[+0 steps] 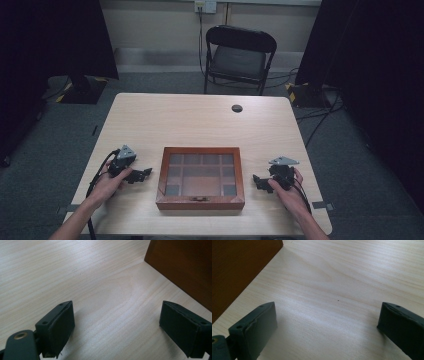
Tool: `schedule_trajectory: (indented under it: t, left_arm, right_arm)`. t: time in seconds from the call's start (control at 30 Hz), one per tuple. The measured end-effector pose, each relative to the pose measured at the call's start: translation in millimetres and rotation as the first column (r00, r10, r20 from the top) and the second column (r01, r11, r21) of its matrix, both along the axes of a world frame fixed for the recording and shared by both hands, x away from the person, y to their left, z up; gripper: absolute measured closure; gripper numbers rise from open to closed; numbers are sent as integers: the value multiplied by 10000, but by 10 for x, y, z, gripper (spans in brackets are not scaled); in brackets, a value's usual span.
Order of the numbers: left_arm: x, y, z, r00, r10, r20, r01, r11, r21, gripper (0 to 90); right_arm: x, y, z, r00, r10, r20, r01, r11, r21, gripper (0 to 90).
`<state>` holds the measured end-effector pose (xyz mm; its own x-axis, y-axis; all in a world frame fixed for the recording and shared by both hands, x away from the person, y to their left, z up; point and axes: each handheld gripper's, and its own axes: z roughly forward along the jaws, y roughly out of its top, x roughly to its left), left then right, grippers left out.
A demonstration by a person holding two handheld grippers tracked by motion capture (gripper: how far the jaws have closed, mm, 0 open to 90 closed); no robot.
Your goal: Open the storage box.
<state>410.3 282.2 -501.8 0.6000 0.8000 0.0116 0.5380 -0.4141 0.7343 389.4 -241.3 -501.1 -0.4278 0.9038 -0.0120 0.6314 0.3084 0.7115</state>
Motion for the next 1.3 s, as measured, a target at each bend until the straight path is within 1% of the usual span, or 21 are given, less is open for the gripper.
schedule_trajectory:
  t: [0.2,0.3,0.33,0.4,0.47,0.5,0.53,0.57,0.6,0.63,0.67,0.7,0.73,0.77,0.8,0.87,0.93,0.97,1.03,1.13,1.3]
  left_arm:
    - [-1,-3,-2,10000,25,-27,-25,10000,-54,121]
    - [0,-1,0,10000,14,-5,-14,10000,-12,121]
    - [0,-1,0,10000,14,-4,-14,10000,-9,121]
    - [0,0,0,10000,8,-2,-8,10000,-7,121]
    - [-1,-2,-1,10000,25,-23,-25,10000,-47,121]
    - [-1,-2,-1,10000,25,-23,-25,10000,-47,121]
    - [-1,-2,-1,10000,22,-27,-22,10000,-48,121]
    - [0,0,1,10000,5,3,-5,10000,5,121]
    - [-1,-3,-1,10000,26,-22,-26,10000,-46,121]
    - [0,0,0,10000,11,-4,-11,10000,-9,121]
    - [-1,-3,-2,10000,24,-27,-24,10000,-53,121]
    - [-1,-2,-1,10000,24,-24,-25,10000,-46,121]
    - [-1,-2,-1,10000,25,-22,-25,10000,-45,121]
    - [-1,-2,-1,10000,25,-22,-25,10000,-45,121]
    - [0,-1,0,10000,7,-10,-7,10000,-14,121]
    - [-1,-2,-1,10000,24,-27,-24,10000,-41,121]
    - [-1,-2,-1,10000,22,-26,-23,10000,-44,121]
    - [0,0,0,10000,4,2,-4,10000,-1,121]
    - [0,0,0,10000,12,1,-12,10000,-9,121]
    - [0,-2,-1,10000,13,-31,-13,10000,-54,121]
    - [-1,-4,-3,10000,26,-53,-27,10000,-88,119]
  right_arm:
    - [1,0,1,10000,0,-10,0,10000,6,13]
    - [9,-21,17,9997,223,-38,-223,9997,-111,38]
    - [5,-21,26,9997,240,-95,-241,9997,-90,63]
    - [3,-17,59,9997,238,-82,-239,9997,-69,181]
    - [8,2,72,9997,174,-195,-177,9997,-163,127]
    - [8,2,72,9997,174,-195,-177,9997,-163,127]
    - [17,5,87,9992,273,-275,-277,9995,-142,165]
    - [16,8,137,9989,375,-265,-372,9992,127,141]
    - [12,16,168,9989,433,-166,-430,9989,170,154]
    - [0,30,201,9992,397,-65,-396,9991,129,168]
    - [-7,38,227,9987,498,114,-499,9987,139,178]
    - [-14,48,258,9983,565,157,-566,9983,107,193]
    - [-24,63,291,9982,592,130,-591,9982,-51,215]
    - [-24,63,291,9982,592,130,-591,9982,-51,215]
    - [-35,86,352,9975,695,80,-696,9975,124,237]
    - [-37,103,412,9962,864,-143,-856,9949,537,254]
    - [-51,123,462,9940,1071,-208,-1054,9920,690,277]
    - [-59,136,499,9923,1211,-259,-1185,9893,855,293]
    - [-77,153,563,9881,1533,-119,-1508,9817,1166,334]
    - [-113,191,647,9848,1737,77,-1728,9726,1552,354]
    - [-160,282,738,9718,2356,137,-2342,9559,1775,412]
